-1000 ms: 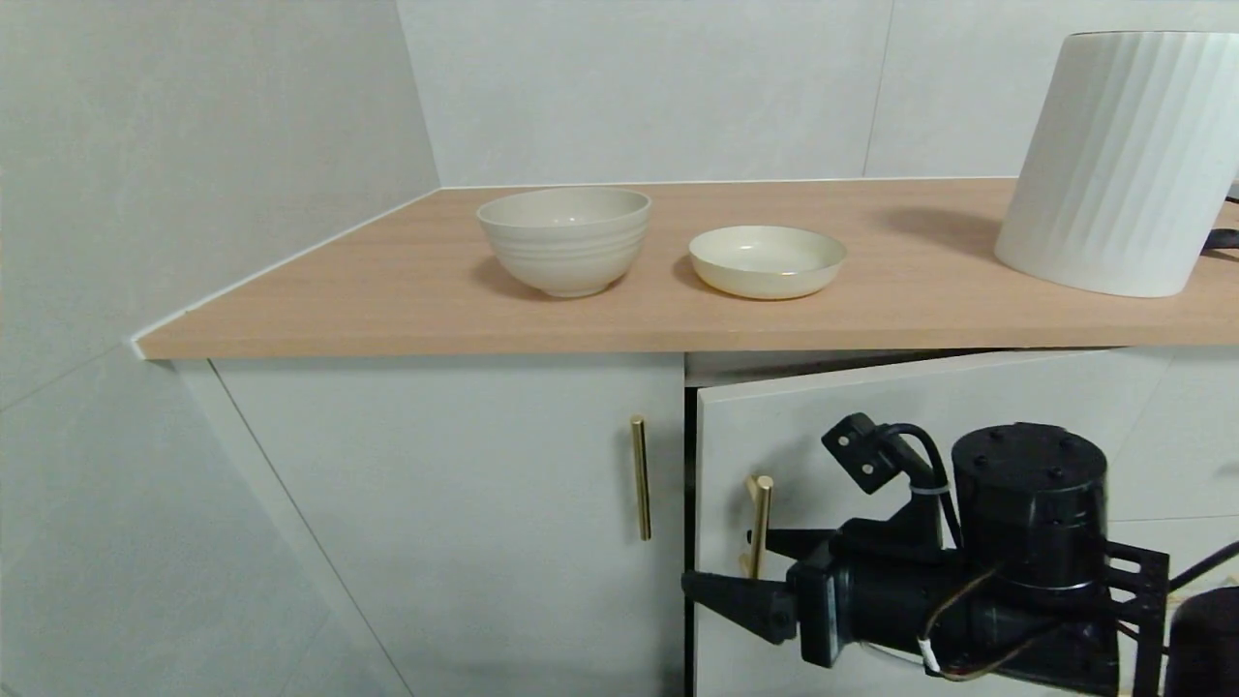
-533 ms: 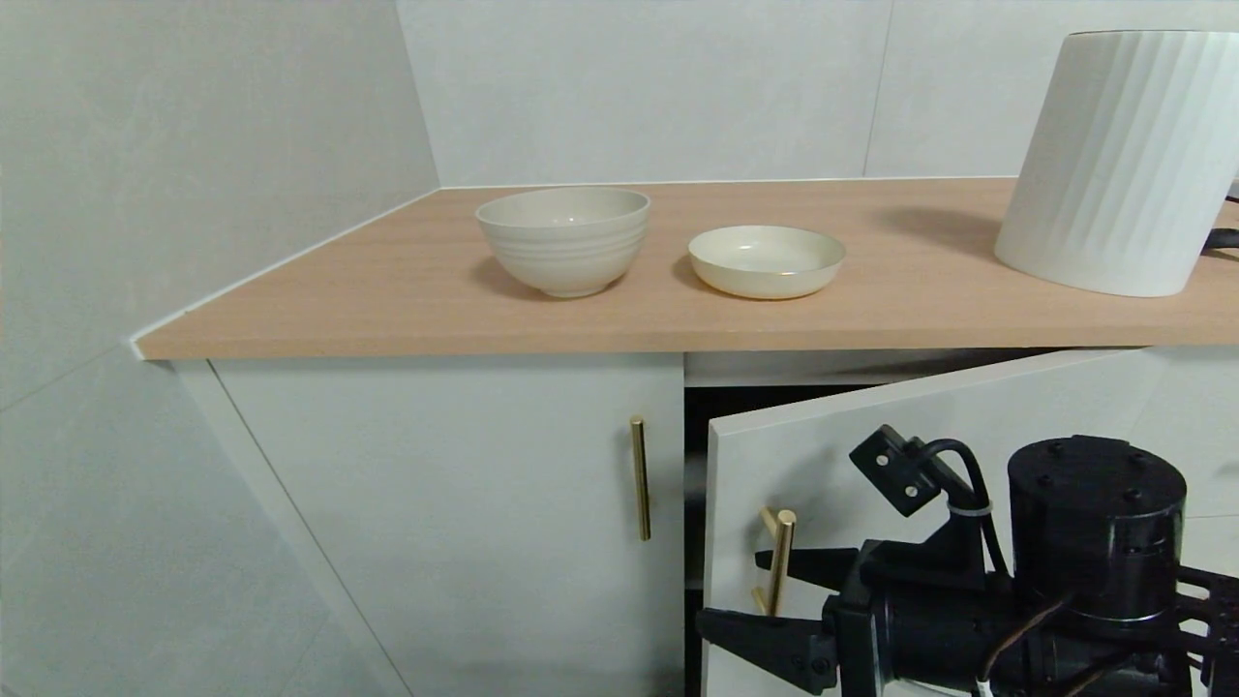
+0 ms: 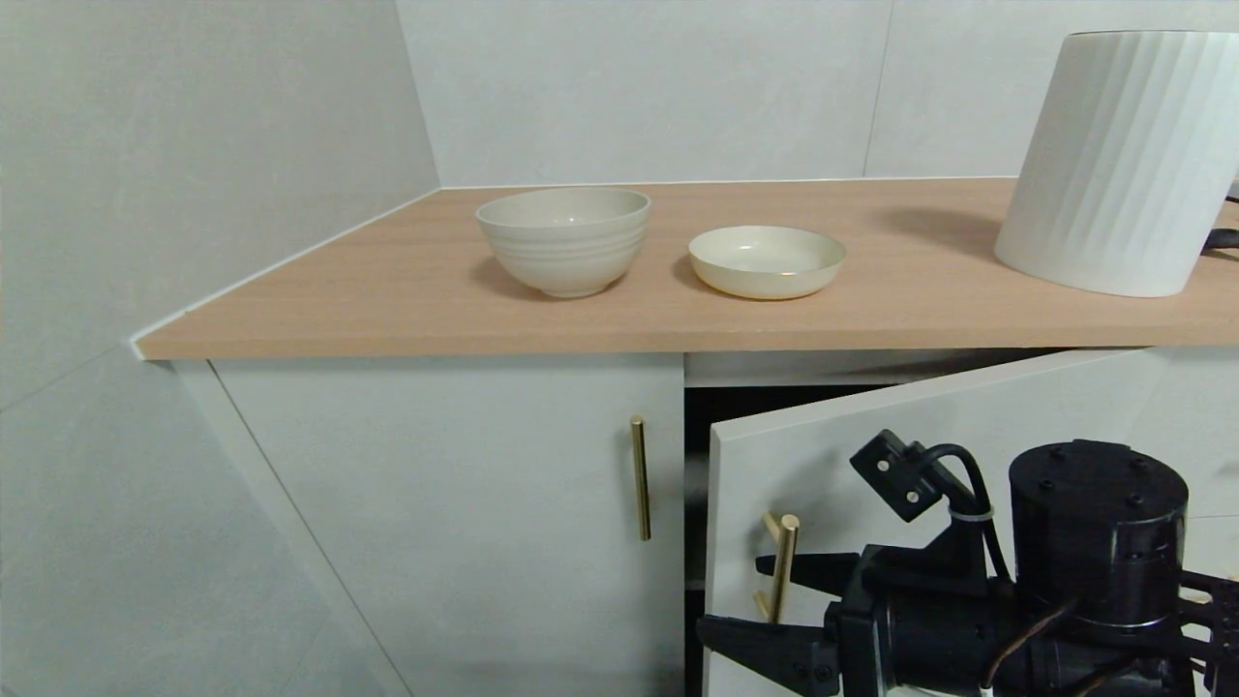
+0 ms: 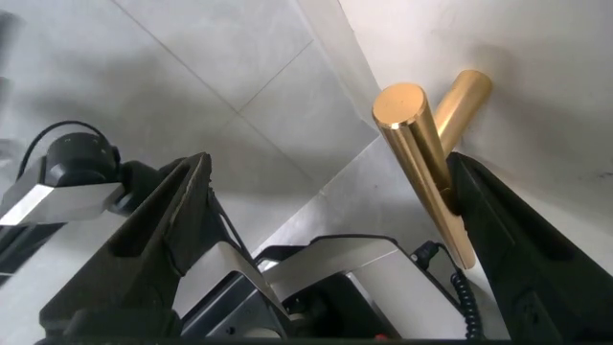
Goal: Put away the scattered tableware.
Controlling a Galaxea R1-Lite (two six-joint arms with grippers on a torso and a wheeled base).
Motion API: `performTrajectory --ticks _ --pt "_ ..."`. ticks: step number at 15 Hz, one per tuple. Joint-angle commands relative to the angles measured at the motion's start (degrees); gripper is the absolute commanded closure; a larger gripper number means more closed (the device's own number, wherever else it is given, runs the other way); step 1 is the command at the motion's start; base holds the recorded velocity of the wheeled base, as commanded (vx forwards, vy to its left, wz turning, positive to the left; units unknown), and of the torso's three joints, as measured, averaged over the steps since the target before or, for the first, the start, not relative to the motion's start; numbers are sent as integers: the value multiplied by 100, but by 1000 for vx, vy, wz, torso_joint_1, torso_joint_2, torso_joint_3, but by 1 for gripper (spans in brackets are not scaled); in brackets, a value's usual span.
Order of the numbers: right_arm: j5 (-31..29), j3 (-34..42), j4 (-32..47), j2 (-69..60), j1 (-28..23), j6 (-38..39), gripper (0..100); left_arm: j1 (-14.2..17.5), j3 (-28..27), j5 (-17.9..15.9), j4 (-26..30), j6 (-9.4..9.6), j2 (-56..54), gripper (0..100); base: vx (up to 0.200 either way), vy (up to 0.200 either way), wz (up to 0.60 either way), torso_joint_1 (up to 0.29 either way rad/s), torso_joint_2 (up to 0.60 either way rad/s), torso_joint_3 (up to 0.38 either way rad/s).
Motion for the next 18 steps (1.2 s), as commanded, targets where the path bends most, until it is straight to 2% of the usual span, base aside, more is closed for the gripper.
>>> performTrajectory --ticks 1,2,3,4,5,6,9,13,16,18 --pt "3 1 2 -8 10 -1 0 -189 -1719 -1526 691 -242 1797 0 0 0 0 0 0 0" --pt "3 1 2 -8 45 -1 0 -189 -1983 -1825 682 -242 2289 0 0 0 0 0 0 0" --pt "3 1 2 -17 80 8 0 -207 -2352 -2264 647 -224 3273 0 0 0 0 0 0 0" --pt "3 10 2 -17 106 8 0 -286 -2510 -2537 480 -215 4038 0 0 0 0 0 0 0" --pt "-5 10 2 -17 141 8 0 -427 -2545 -2598 322 -215 4398 0 0 0 0 0 0 0" --pt "-5 36 2 -26 159 8 0 -954 -2492 -2607 -328 -268 5303 0 0 0 0 0 0 0" --pt "-5 54 -7 -35 177 8 0 -1710 -2106 -2554 -1137 -338 6631 0 0 0 0 0 0 0" --pt "-5 63 -7 -52 177 8 0 -2105 -1464 -2001 -1858 -303 7413 0 0 0 0 0 0 0" --pt "-5 63 -7 -131 177 8 0 -2360 -998 -1992 -2534 -356 7720 0 0 0 0 0 0 0" --pt "3 72 2 -123 177 8 0 -2439 -1007 -1992 -2596 -347 8019 0 0 0 0 0 0 0"
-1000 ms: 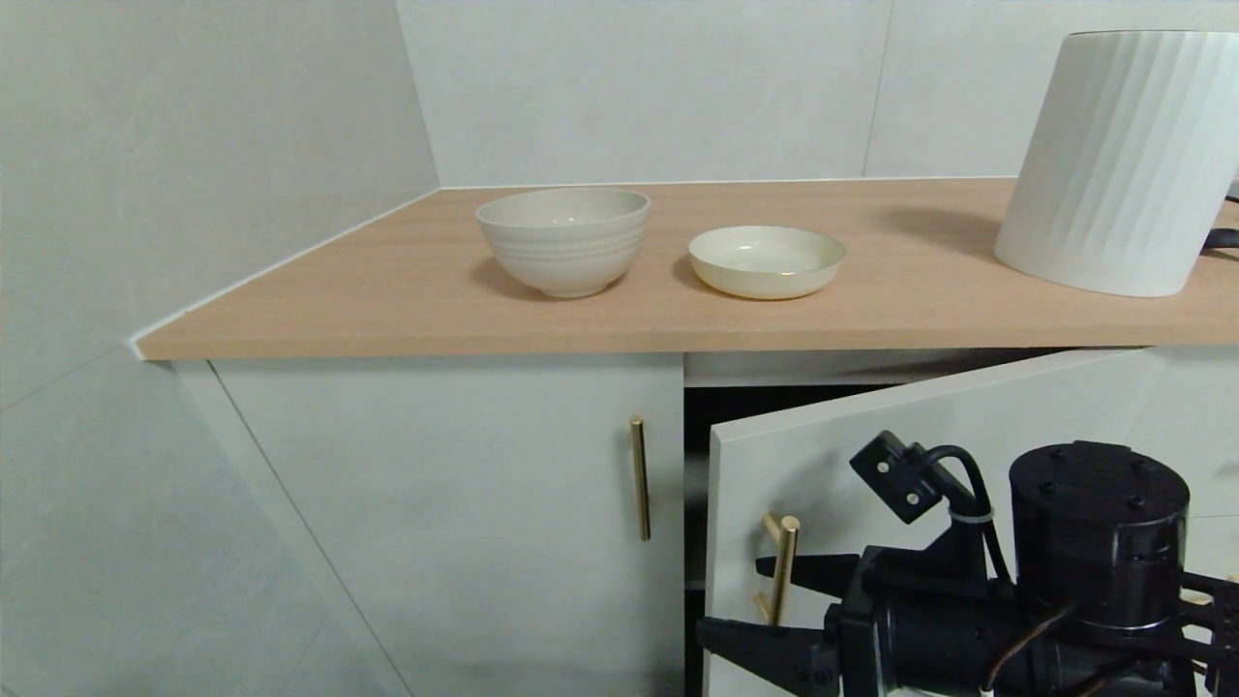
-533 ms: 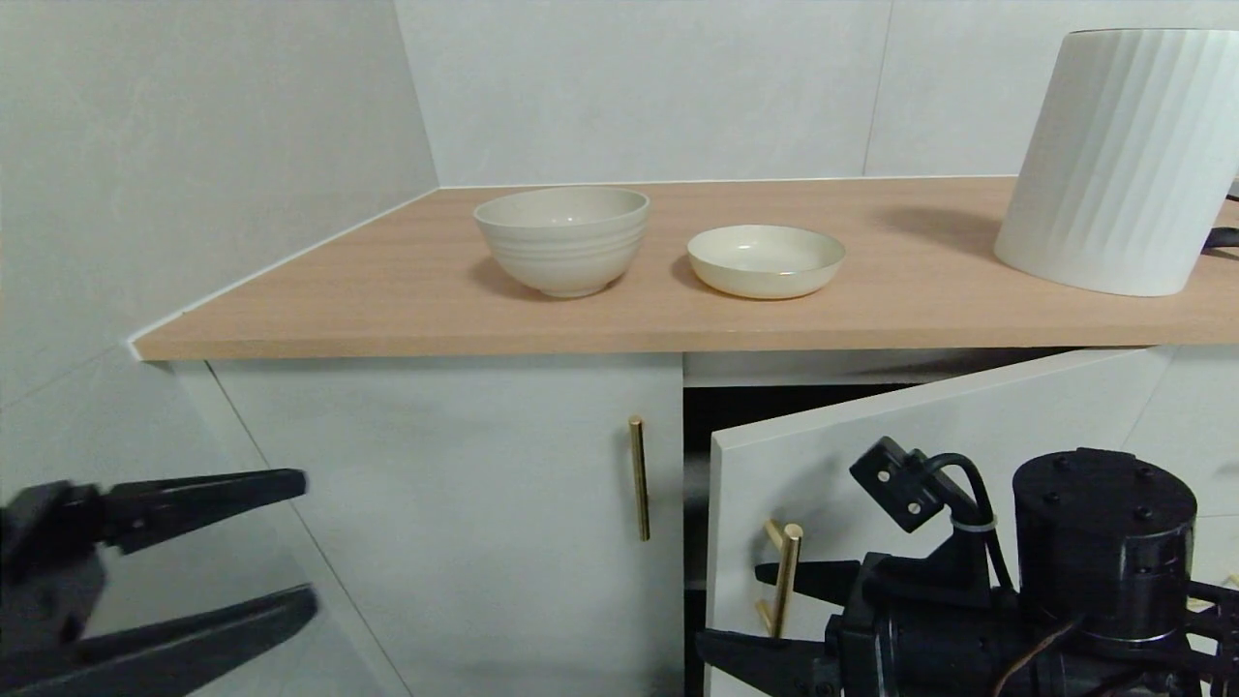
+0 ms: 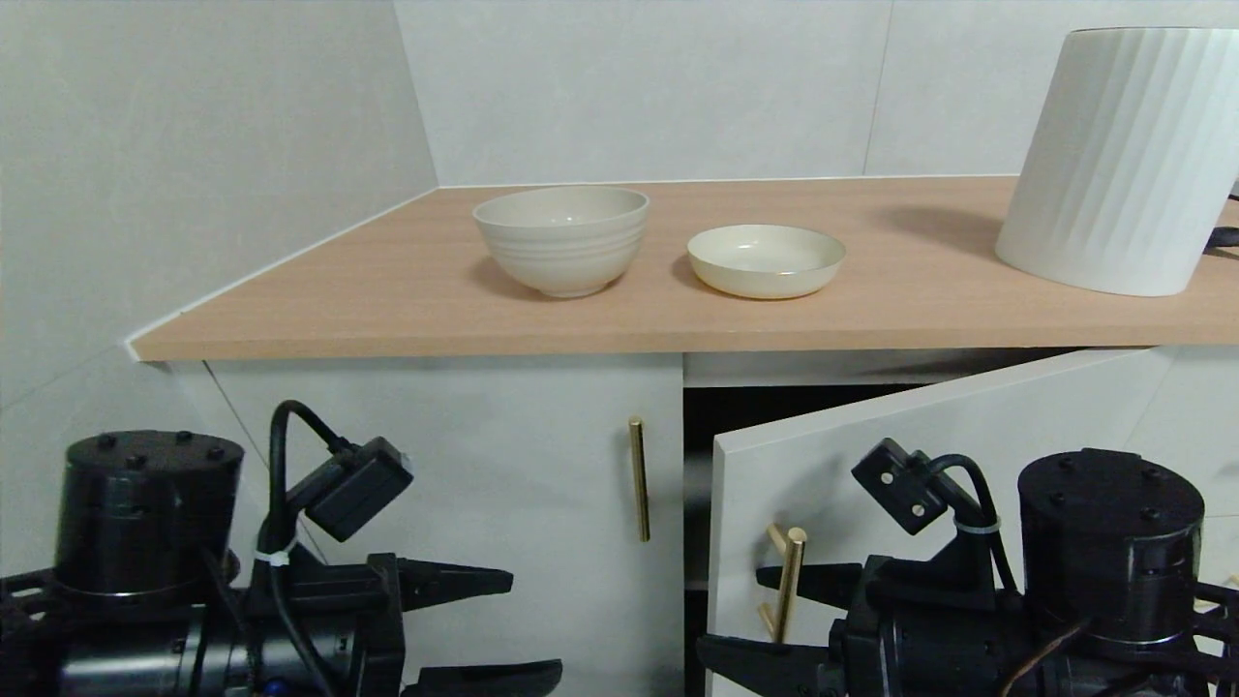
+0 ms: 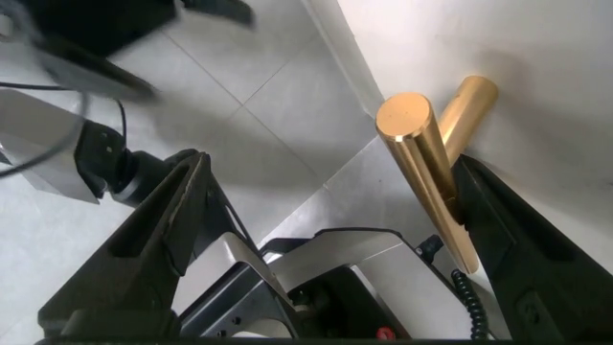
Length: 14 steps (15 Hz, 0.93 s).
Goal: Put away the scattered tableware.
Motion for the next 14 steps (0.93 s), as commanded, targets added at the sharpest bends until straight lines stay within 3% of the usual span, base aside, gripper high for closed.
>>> performTrajectory --ticks 1,2,6,11,14 --pt "1 22 -22 -19 3 -5 0 -85 33 -2 -43 -2 409 0 0 0 0 0 0 0" --pt "1 22 -22 -19 3 -5 0 -146 41 -2 -122 -11 462 100 0 0 0 0 0 0" --pt "1 22 -22 -19 3 -5 0 -199 -73 6 -421 -11 690 100 0 0 0 0 0 0" --pt "1 22 -31 7 100 -5 0 -392 -134 24 -1309 -28 1183 100 0 0 0 0 0 0" --pt "-8 22 -31 -54 127 -14 0 -726 -873 42 -1959 -72 2202 100 0 0 0 0 0 0"
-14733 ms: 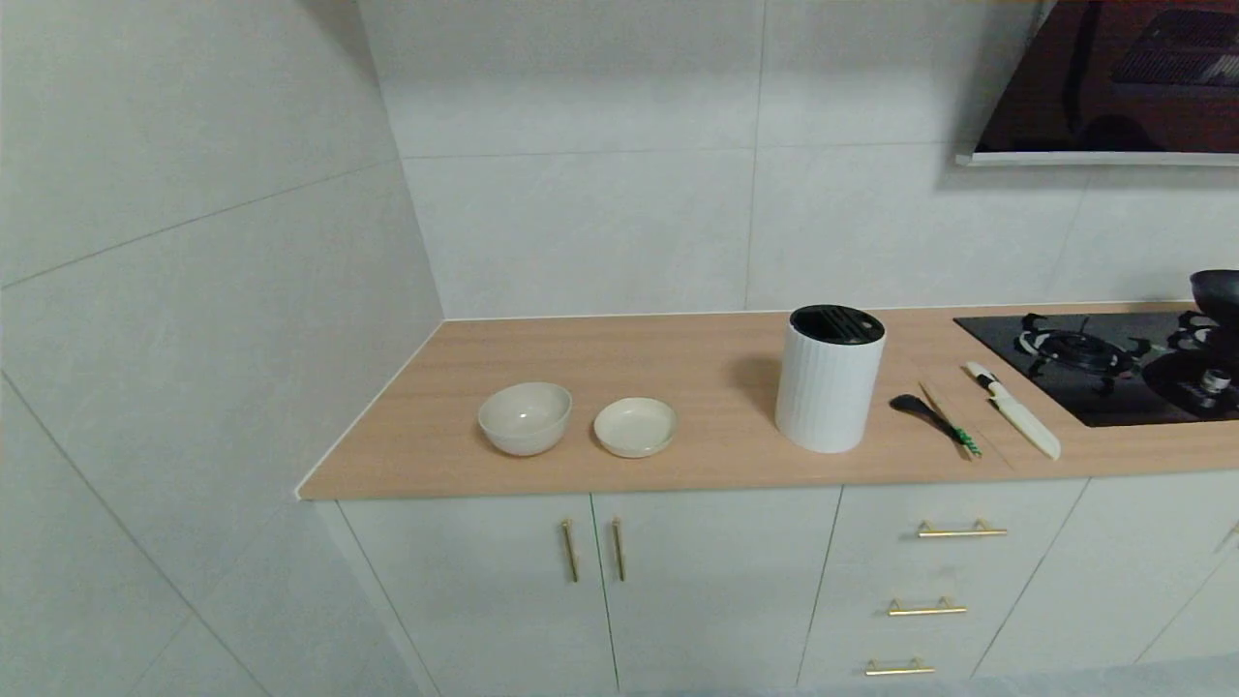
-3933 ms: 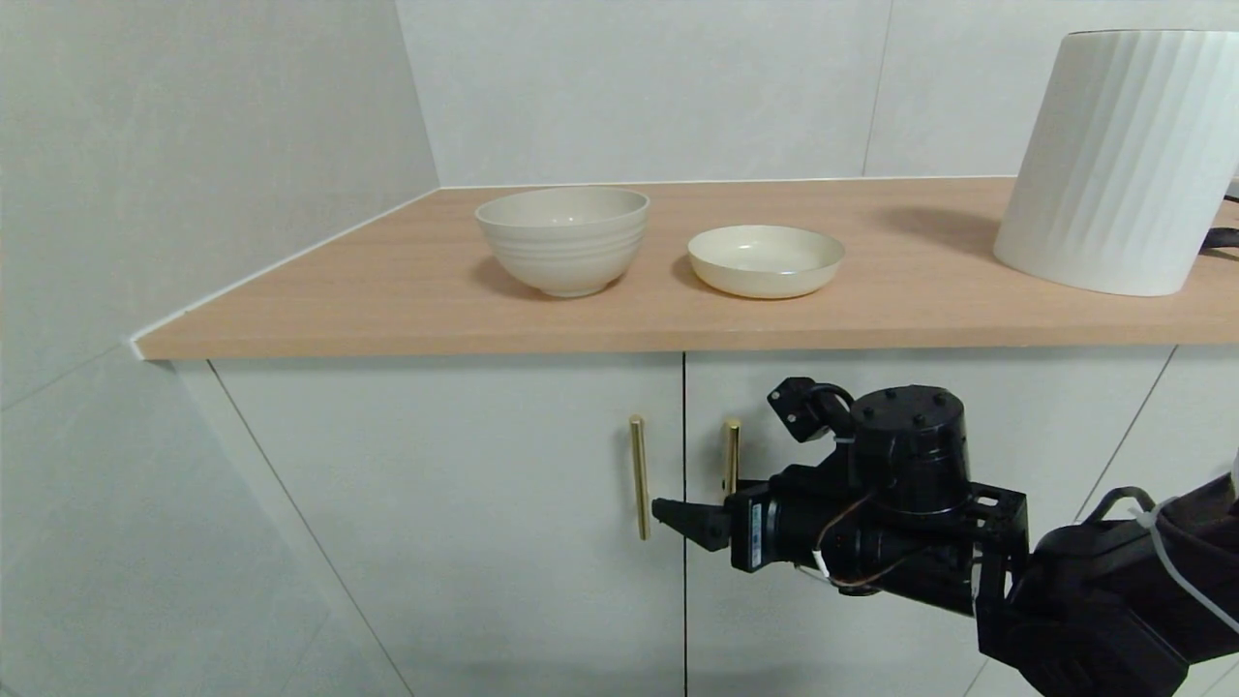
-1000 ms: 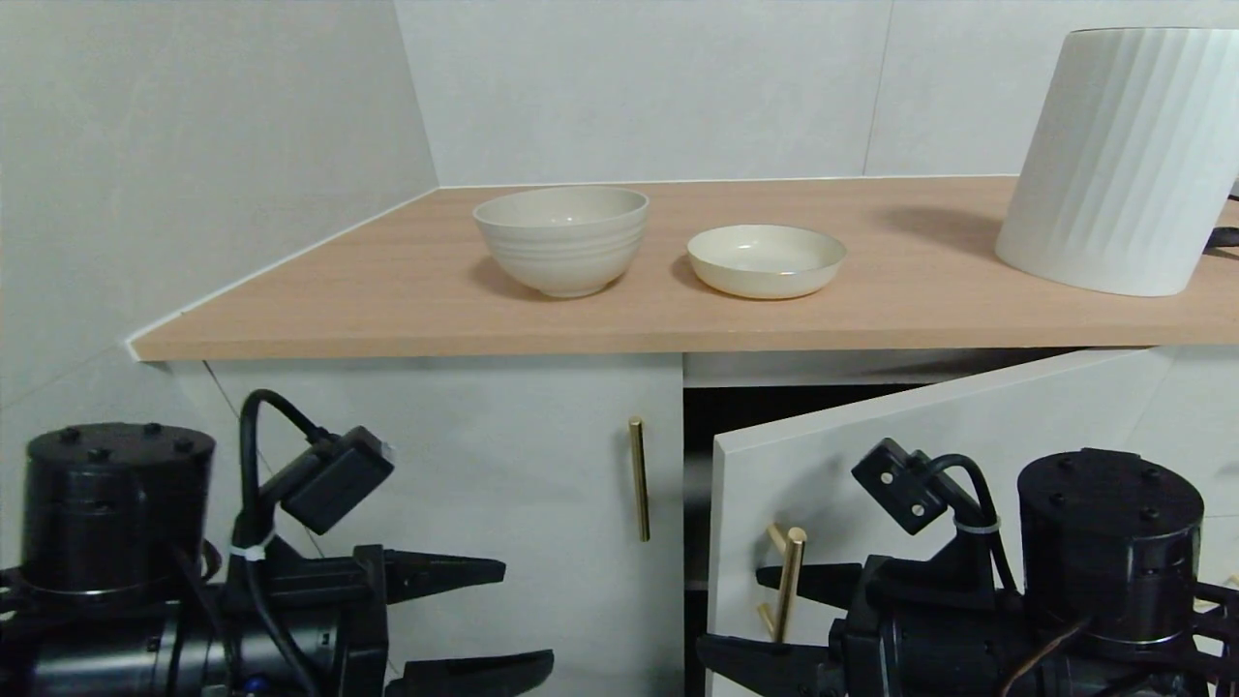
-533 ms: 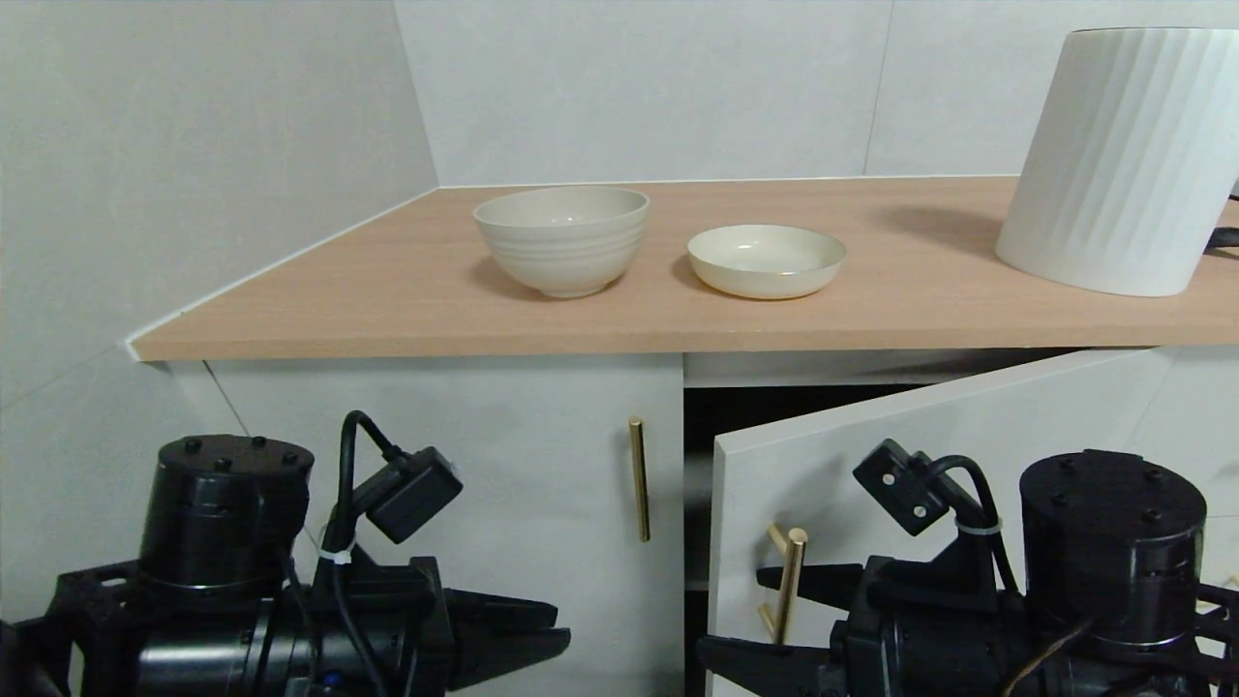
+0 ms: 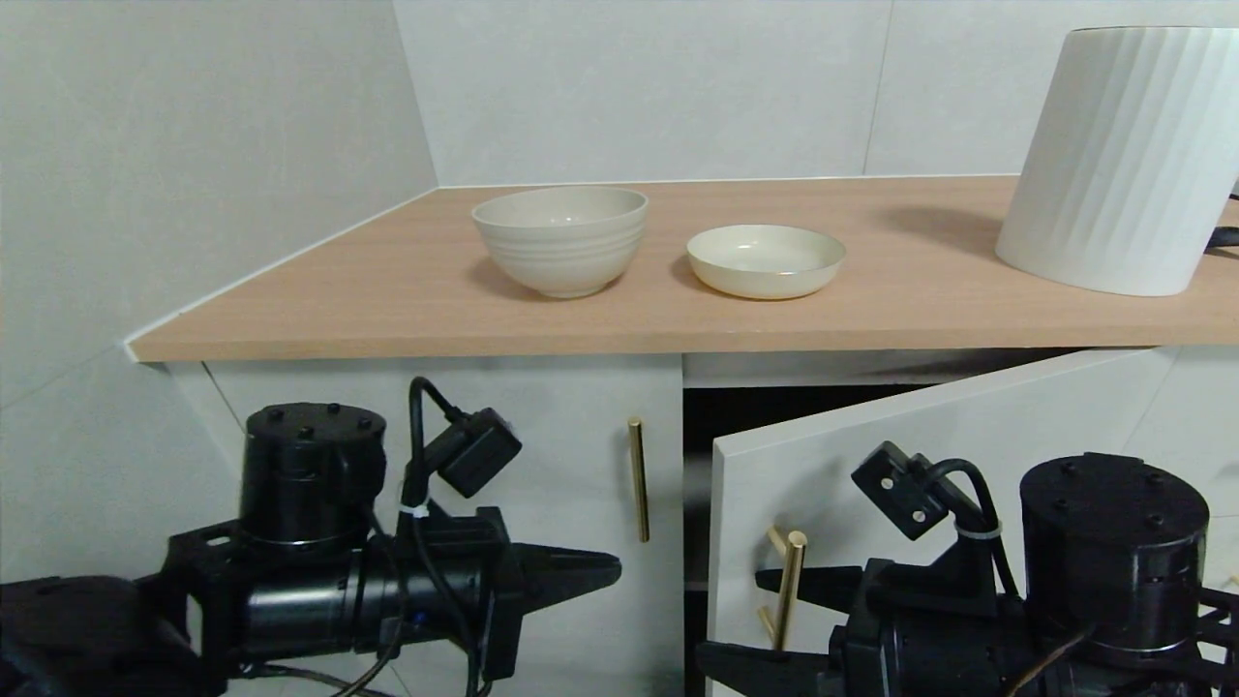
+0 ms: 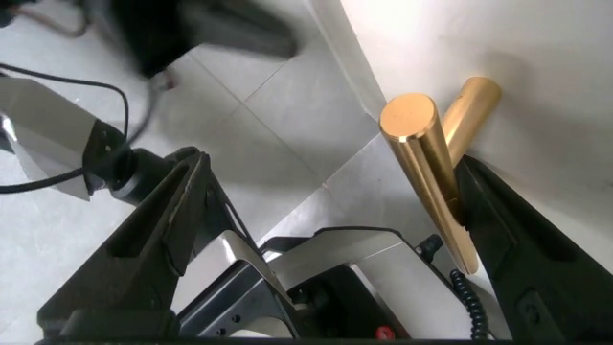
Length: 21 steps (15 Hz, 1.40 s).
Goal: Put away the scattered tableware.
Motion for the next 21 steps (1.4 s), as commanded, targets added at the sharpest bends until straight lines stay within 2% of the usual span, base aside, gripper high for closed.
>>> performTrajectory --ticks 1,2,4,5,8,10,12,13,18,21 --pt "17 -2 -13 -61 16 -1 0 -367 -719 124 -331 -15 1026 100 0 0 0 0 0 0" --pt "17 -2 -13 -61 16 8 0 -490 -833 353 -375 20 1254 100 0 0 0 0 0 0" --pt "17 -2 -13 -61 16 8 0 -649 -833 528 -726 46 1588 100 0 0 0 0 0 0" --pt "17 -2 -13 -70 7 8 0 -684 -851 634 -1016 29 1711 100 0 0 0 0 0 0" --pt "8 6 -13 -61 7 17 0 -684 -1000 924 -1280 -6 1878 100 0 0 0 0 0 0" --pt "8 33 -13 -87 7 -1 0 -719 -895 942 -1631 -173 1887 100 0 0 0 0 0 0" --pt "17 121 -4 -237 -46 -18 0 -833 -877 924 -1974 -481 1896 100 0 0 0 0 0 0" --pt "8 156 -4 -289 -116 -36 0 -912 -877 924 -2089 -569 1922 100 0 0 0 0 0 0" --pt "-98 279 14 -377 -415 -97 0 -1097 -877 968 -2695 -586 2335 100 0 0 0 0 0 0" --pt "-98 630 58 -580 -828 -836 0 -1123 -789 985 -2783 -586 2274 100 0 0 0 0 0 0"
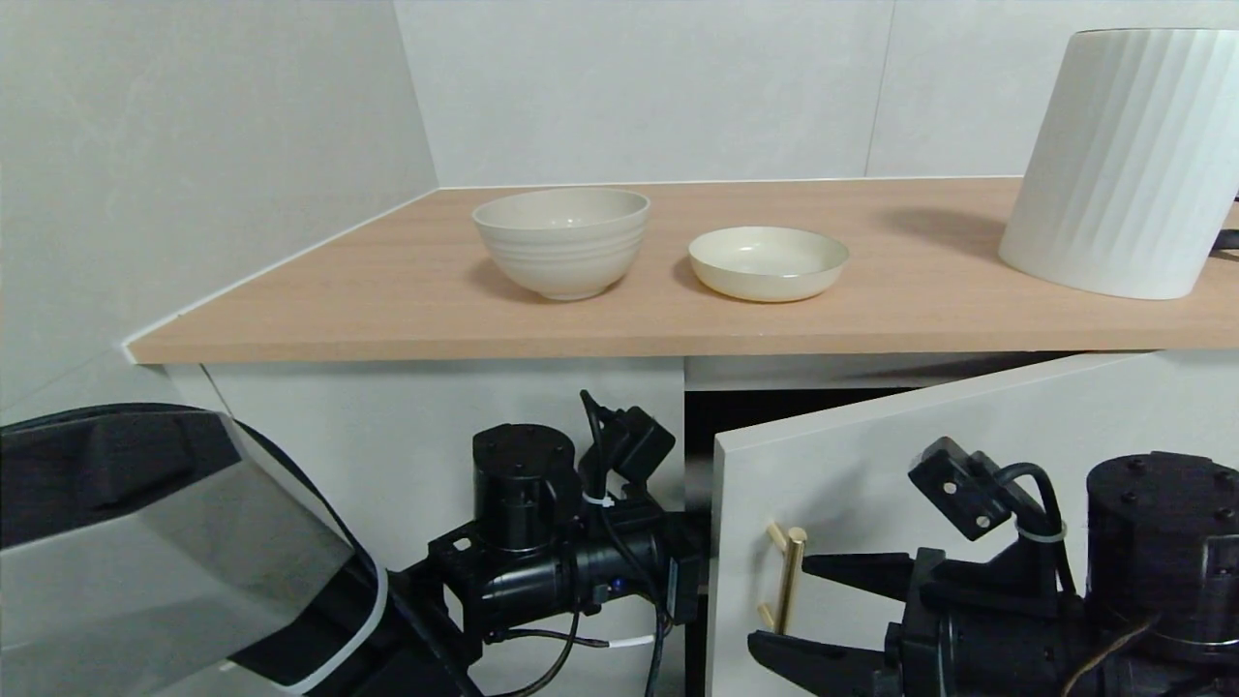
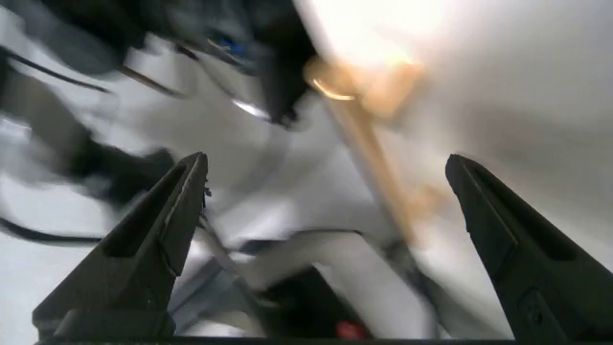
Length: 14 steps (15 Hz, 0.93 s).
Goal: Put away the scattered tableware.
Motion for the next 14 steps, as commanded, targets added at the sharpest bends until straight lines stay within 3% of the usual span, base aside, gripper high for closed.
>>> performTrajectory --ticks 1,5,7,11,14 --pt "-17 345 24 -395 -186 -137 0 -24 52 -1 -5 4 -15 100 0 0 0 0 0 0" --pt "18 661 1395 -1801 -160 -137 0 -112 158 -1 4 -5 -138 100 0 0 0 0 0 0" --pt "62 652 2265 -2434 -160 -137 0 -112 176 -28 22 -207 -296 100 0 0 0 0 0 0" --pt "141 670 2397 -2417 -107 -137 0 -138 158 -45 39 -216 -208 100 0 0 0 0 0 0" --pt "150 670 2397 -2425 -28 -129 0 -138 61 -45 48 -216 -191 100 -200 0 0 6 4 2"
